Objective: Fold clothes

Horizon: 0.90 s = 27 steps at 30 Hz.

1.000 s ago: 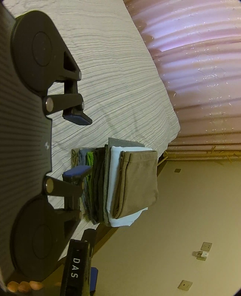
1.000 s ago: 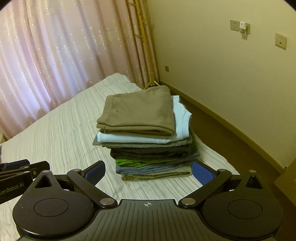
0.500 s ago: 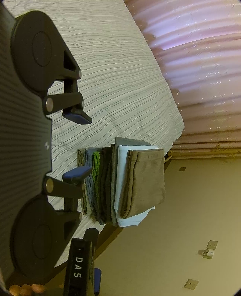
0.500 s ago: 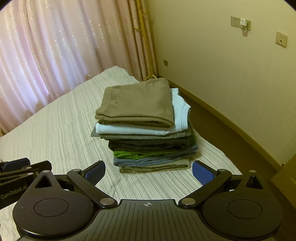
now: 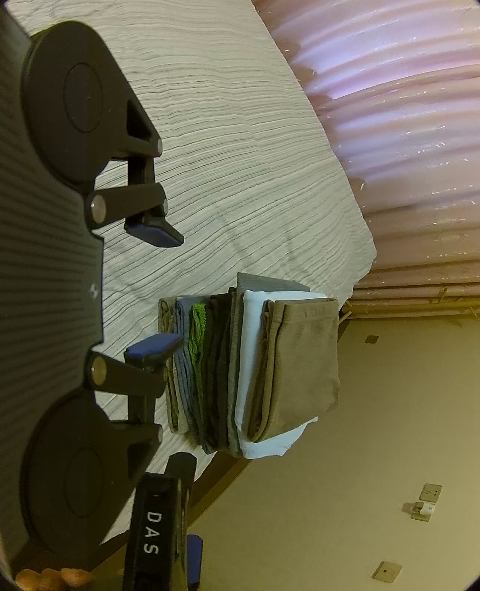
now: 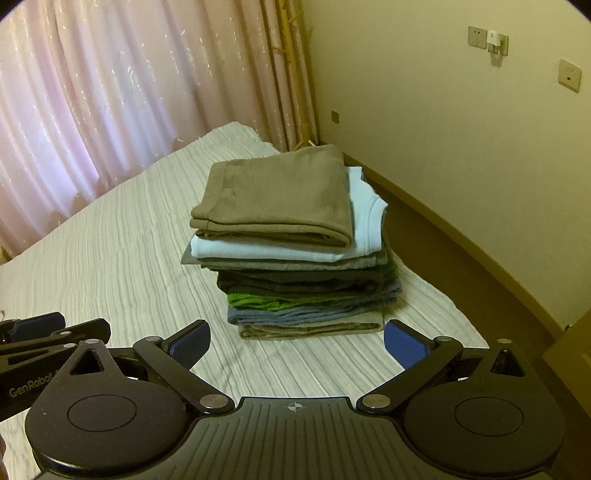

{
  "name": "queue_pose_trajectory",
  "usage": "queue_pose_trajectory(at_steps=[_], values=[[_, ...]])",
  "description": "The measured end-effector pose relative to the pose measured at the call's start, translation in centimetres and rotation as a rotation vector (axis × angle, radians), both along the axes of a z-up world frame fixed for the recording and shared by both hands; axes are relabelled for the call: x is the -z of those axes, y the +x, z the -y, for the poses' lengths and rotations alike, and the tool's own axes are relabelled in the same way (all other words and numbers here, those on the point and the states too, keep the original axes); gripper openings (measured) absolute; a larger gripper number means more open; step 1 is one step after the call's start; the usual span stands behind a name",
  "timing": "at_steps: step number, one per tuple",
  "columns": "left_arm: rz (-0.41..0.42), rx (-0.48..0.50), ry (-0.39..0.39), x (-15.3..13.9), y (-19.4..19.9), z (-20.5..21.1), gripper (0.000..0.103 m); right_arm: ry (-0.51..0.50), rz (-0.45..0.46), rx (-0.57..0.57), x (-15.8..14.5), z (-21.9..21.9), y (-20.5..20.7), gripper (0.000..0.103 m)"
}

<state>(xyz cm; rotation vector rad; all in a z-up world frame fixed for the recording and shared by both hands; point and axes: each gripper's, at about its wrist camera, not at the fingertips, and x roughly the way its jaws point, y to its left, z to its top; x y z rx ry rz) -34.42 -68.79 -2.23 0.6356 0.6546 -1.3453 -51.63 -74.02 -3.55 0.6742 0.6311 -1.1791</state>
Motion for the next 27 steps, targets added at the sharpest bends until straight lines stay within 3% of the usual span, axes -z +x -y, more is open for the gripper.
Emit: queue_pose_trajectory(at_steps=[27], values=[[0.012, -0.012, 0.066, 3.4, 0.5, 2.0, 0.051, 0.075, -0.031, 0.002, 3.0, 1.7, 0.2, 0.102]])
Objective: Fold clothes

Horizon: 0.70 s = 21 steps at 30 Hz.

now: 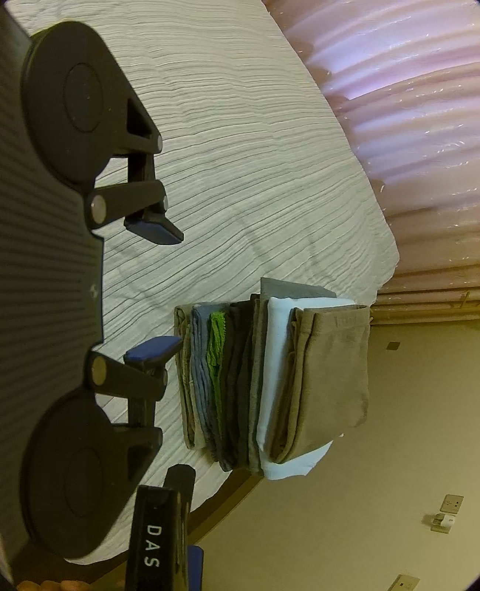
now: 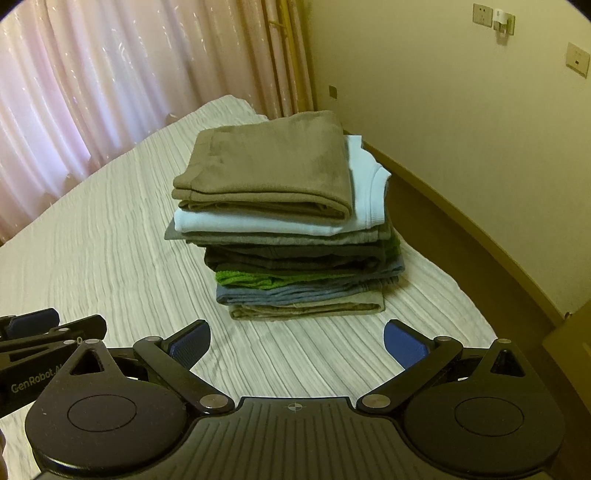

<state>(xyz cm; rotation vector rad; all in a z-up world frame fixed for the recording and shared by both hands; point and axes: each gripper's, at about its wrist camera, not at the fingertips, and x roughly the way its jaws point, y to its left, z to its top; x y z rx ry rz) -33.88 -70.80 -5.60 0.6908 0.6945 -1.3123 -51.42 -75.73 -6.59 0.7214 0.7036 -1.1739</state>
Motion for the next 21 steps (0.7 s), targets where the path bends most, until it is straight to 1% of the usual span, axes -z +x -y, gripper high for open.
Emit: queue_pose_trajectory(at_steps=[10, 21], values=[[-0.002, -0.007, 0.018, 1.0, 0.1, 0.1, 0.051, 0.021, -0.004, 0.000, 0.7, 0.1, -0.2, 0.102], [-0.027, -0.024, 0.038, 1.6, 0.1, -0.1, 0.052, 0.029, -0.009, -0.005, 0.9, -0.4, -0.3, 0.102]])
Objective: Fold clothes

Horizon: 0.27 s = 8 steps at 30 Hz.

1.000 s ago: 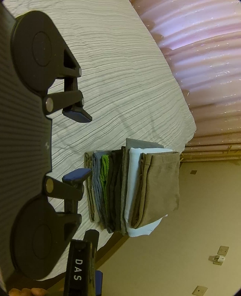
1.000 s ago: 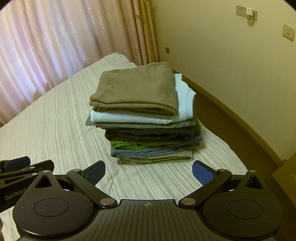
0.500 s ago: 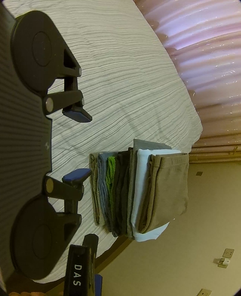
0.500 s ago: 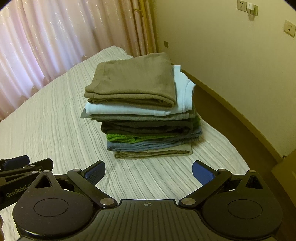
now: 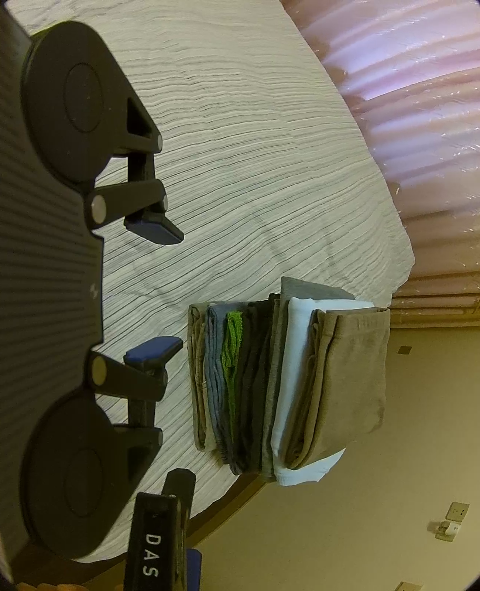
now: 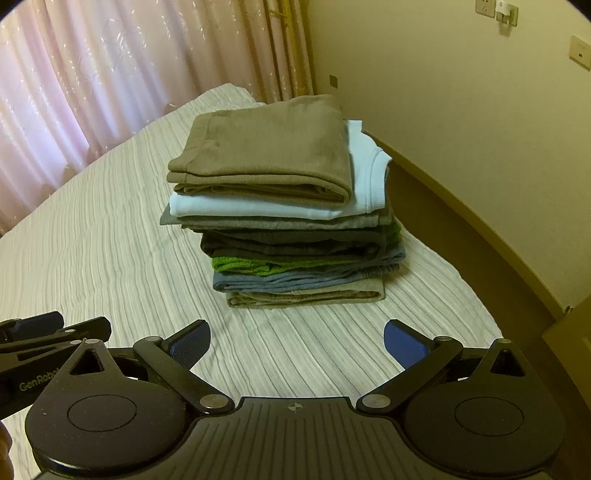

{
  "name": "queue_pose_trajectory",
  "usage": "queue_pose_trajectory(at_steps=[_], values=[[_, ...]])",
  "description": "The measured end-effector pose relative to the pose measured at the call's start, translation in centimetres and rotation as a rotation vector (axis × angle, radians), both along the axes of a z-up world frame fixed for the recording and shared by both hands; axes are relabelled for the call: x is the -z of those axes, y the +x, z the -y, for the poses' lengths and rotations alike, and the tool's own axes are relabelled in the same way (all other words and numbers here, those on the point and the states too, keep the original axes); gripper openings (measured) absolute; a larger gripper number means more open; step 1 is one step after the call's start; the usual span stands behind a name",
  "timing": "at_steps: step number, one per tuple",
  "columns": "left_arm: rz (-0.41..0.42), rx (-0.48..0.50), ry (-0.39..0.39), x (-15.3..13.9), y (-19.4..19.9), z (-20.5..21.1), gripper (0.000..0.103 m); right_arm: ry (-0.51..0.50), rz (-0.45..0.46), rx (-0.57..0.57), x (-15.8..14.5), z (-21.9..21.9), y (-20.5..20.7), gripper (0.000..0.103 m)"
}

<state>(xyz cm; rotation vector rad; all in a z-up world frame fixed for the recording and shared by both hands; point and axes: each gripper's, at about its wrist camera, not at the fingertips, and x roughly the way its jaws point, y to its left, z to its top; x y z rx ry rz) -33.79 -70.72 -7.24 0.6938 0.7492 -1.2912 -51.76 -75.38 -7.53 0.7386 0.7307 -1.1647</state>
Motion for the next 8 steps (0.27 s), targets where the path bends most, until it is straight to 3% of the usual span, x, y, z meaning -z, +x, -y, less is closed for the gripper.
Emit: queue_pose_trajectory(at_steps=[8], values=[[0.005, -0.005, -0.043, -0.54, -0.11, -0.51, 0.052, -0.004, 0.001, 0.007, -0.23, -0.39, -0.45, 0.102]])
